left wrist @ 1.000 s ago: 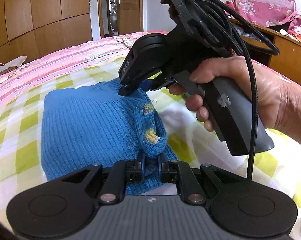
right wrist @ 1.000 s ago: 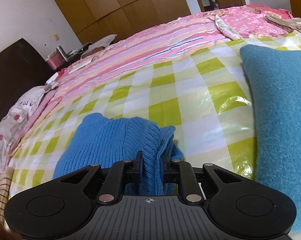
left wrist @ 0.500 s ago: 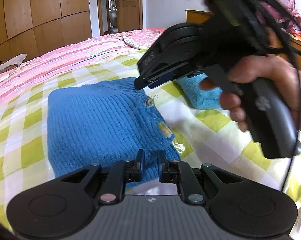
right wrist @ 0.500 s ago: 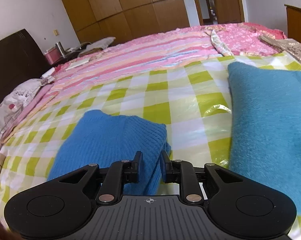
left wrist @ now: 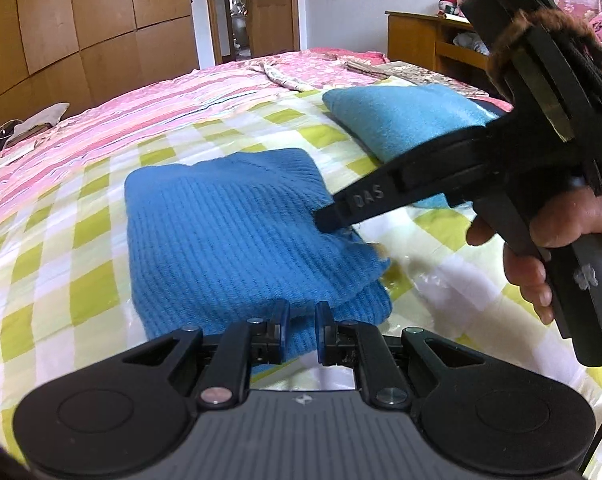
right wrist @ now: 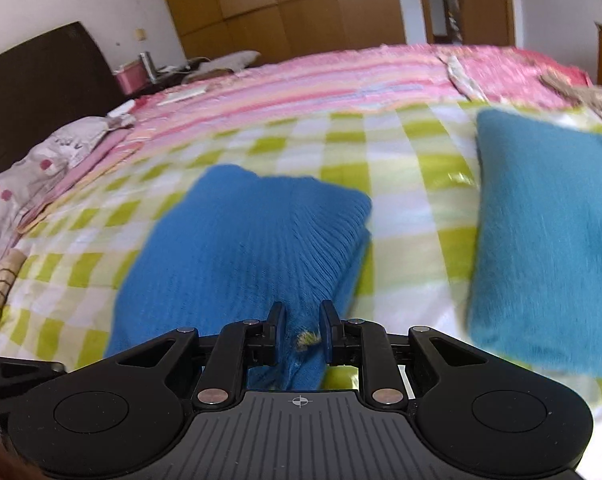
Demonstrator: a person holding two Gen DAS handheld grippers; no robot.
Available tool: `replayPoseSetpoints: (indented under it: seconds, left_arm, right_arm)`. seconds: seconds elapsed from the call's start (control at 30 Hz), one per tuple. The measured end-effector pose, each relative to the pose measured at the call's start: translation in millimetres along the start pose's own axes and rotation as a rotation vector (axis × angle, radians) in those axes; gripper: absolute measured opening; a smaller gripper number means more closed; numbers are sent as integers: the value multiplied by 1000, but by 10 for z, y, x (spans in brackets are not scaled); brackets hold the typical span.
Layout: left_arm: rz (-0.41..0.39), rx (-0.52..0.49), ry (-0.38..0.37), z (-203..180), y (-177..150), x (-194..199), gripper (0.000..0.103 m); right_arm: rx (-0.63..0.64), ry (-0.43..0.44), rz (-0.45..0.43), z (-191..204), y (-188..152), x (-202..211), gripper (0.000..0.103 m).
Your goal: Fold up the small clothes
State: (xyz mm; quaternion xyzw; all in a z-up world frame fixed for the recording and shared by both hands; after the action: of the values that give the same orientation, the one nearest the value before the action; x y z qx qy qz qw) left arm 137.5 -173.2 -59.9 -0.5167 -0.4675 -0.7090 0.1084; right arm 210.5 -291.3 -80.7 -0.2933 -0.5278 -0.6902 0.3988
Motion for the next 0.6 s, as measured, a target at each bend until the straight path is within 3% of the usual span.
replayPoseSetpoints:
  seconds: [0.3, 0.53, 0.6]
  left_arm:
    - [-30, 25, 41, 364, 59, 138, 19]
    - [-61, 174, 8, 889, 269, 40, 29]
    - [-61, 203, -28, 985, 301, -40, 36]
  right_arm:
    - [-29, 12, 4, -62, -12, -11, 22]
    - [-154, 28, -81, -260, 271, 49, 57]
    - [-189, 29, -73, -311, 327, -53, 60]
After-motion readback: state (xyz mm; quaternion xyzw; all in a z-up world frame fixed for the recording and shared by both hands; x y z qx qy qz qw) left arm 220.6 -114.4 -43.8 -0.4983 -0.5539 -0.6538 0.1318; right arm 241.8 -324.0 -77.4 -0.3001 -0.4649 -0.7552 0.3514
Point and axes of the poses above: each gripper's, at about its wrist camera, not at the fingertips, and x roughly against the way its jaws point, z to its left, y to its top, the point moved 9 cm from there along -x, roughly the way its jaws point, and after that the axes turned 13 degrees about z, right-handed, at the moved point
